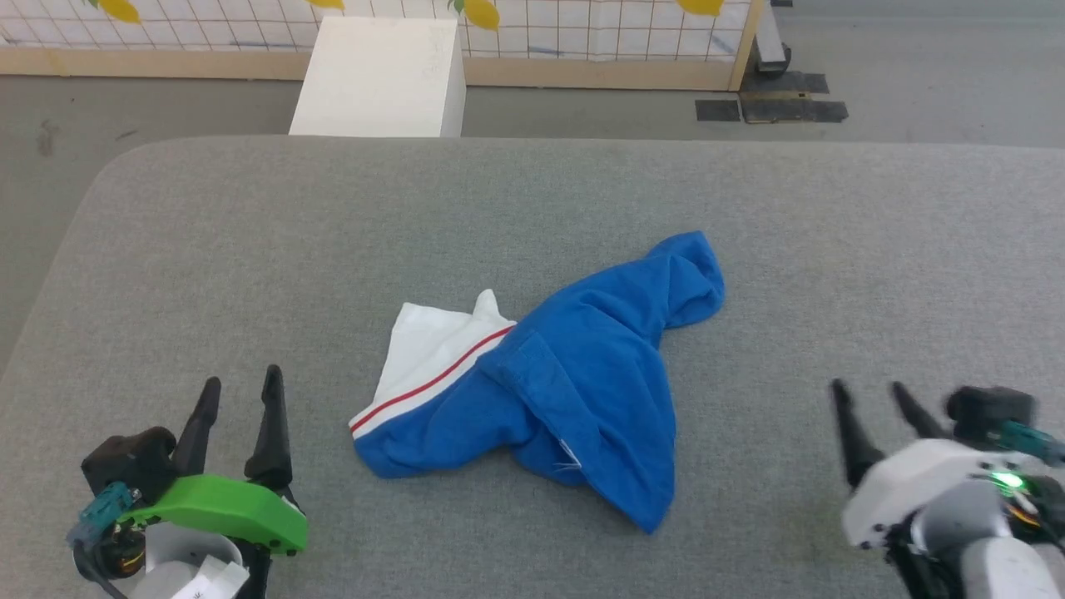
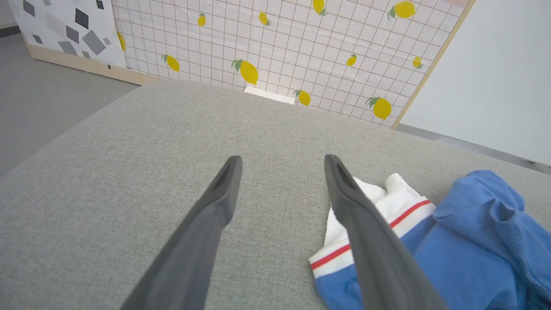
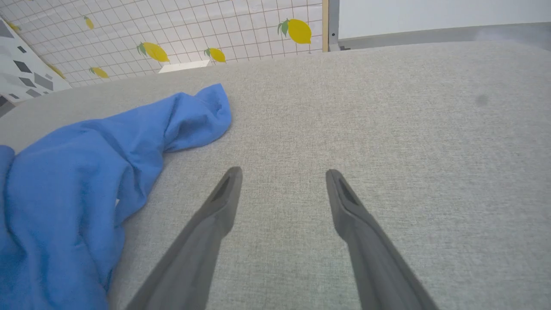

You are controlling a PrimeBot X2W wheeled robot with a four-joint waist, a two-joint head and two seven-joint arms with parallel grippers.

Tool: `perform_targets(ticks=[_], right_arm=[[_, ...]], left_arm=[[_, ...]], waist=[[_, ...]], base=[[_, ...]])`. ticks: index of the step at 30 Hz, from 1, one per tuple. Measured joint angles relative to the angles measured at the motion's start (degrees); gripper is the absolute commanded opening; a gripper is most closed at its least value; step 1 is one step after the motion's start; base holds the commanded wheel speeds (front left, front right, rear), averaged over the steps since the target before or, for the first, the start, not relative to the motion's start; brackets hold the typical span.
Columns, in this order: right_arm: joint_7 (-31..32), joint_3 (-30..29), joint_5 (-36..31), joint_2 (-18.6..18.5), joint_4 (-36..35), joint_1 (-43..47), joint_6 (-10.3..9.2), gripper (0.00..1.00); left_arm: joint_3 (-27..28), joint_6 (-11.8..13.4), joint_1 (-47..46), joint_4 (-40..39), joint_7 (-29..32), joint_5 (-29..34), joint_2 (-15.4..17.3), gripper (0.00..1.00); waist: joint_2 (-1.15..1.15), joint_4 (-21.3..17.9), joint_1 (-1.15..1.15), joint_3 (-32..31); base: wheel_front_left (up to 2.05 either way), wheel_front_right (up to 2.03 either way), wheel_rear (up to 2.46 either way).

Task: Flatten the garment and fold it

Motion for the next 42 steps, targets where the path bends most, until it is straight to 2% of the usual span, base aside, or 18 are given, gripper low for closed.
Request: perform_targets(ticks=[5, 11, 14, 21, 28, 29, 30, 31, 36, 42], right_arm=[[7.0, 9.9, 0.8, -1.5, -0.5, -3.8, 0.00, 1.00], [20.8, 24.9, 4.6, -5.5, -1.0, -11.1, 0.00, 1.00], [26.9, 30.2, 6.2, -7.0, -0.9, -14.3, 0.01, 1.00], [39.3, 38.2, 7.0, -9.3, 1.5, -19.1, 0.00, 1.00], [42.9, 44.2, 8.7, -10.3, 3.4, -21.4, 0.00, 1.00], [43.0, 44.4, 9.1, -10.4, 3.6, -21.6, 0.00, 0.89], [42.8, 44.5, 9.5, -10.6, 3.6, -21.9, 0.00, 0.21], [42.4, 44.6, 9.9, -10.7, 3.7, -22.1, 0.00, 0.00], [39.3, 43.1, 12.2, -11.2, 3.4, -22.3, 0.01, 0.00], [36.1, 33.6, 12.9, -13.3, 1.3, -22.3, 0.01, 0.00]], left_arm=[[3.4, -0.4, 1.0, -2.2, -0.1, 4.2, -2.3, 1.00], [5.4, -2.3, 1.5, -2.8, -0.1, 8.0, -5.1, 1.00], [6.0, -3.3, 1.4, -2.5, -0.1, 9.5, -6.0, 1.00], [6.8, -5.3, 0.8, -1.4, -0.3, 11.3, -7.9, 1.00], [7.7, -6.8, -0.1, -0.3, -0.3, 12.3, -9.6, 1.00], [7.8, -6.9, -0.2, -0.2, -0.3, 12.9, -9.7, 1.00], [7.9, -7.1, -0.3, -0.1, -0.3, 13.3, -9.8, 1.00], [8.1, -7.3, -0.3, 0.0, -0.3, 13.6, -9.9, 1.00], [8.7, -8.1, -0.3, 0.5, -0.3, 14.7, -10.2, 1.00], [8.9, -8.9, -0.3, 1.0, -0.3, 15.3, -10.9, 1.00]], waist=[[0.00, -0.1, 0.00, 0.6], [0.00, 0.4, 0.00, 1.8], [0.00, 0.9, 0.00, 2.6], [0.00, 2.3, 0.00, 4.4], [0.00, 3.5, 0.00, 6.0], [0.00, 3.6, 0.00, 6.1], [0.00, 3.7, 0.00, 6.3], [0.00, 3.7, 0.00, 6.3], [0.00, 3.4, 0.00, 5.9], [0.00, 2.6, 0.00, 4.5]], base=[[0.00, 0.00, 0.00], [0.00, 0.00, 0.00], [0.00, 0.00, 0.00], [0.00, 0.00, 0.00], [0.00, 0.00, 0.00], [0.00, 0.00, 0.00], [0.00, 0.00, 0.00], [0.00, 0.00, 0.00], [0.00, 0.00, 0.00], [0.00, 0.00, 0.00]])
